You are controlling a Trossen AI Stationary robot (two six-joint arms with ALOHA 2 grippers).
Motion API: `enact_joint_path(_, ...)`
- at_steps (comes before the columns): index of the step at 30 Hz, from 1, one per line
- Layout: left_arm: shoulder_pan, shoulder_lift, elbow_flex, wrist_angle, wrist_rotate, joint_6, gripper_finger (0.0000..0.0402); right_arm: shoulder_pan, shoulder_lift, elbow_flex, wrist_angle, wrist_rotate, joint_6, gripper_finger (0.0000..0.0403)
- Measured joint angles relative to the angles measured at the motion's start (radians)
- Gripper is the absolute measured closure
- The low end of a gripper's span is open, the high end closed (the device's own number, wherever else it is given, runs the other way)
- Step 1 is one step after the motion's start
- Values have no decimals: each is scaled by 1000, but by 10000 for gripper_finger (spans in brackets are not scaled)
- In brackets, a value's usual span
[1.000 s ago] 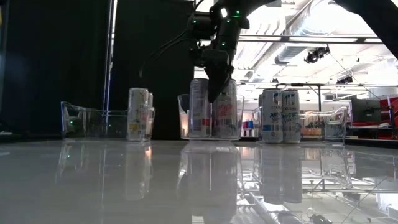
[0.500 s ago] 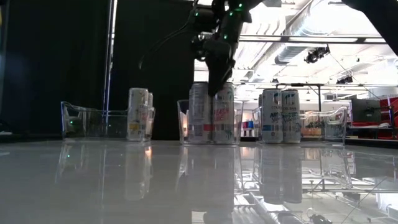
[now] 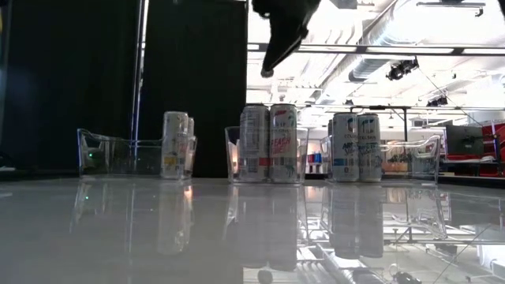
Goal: Sort soda cans
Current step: Move the top left transparent bin to the center of the table
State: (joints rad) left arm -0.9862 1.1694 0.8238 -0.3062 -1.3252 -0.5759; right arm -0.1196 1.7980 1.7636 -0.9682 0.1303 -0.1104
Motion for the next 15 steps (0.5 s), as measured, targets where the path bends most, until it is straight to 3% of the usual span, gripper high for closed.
enact_joint_path(4, 23, 0, 0, -214, 7, -261, 88, 86, -124, -250, 211, 75, 31, 286)
enact_joint_path(8, 73, 0, 0, -409, 38, -508, 88, 172, -254, -538, 496, 71, 134, 286)
enact_joint_path(12, 214, 0, 0, -576, 198, -639, 88, 273, -337, -756, 826, 68, 200, 286)
enact_joint_path(15, 358, 0, -3, -644, 354, -598, 88, 343, -353, -866, 1083, 68, 199, 286)
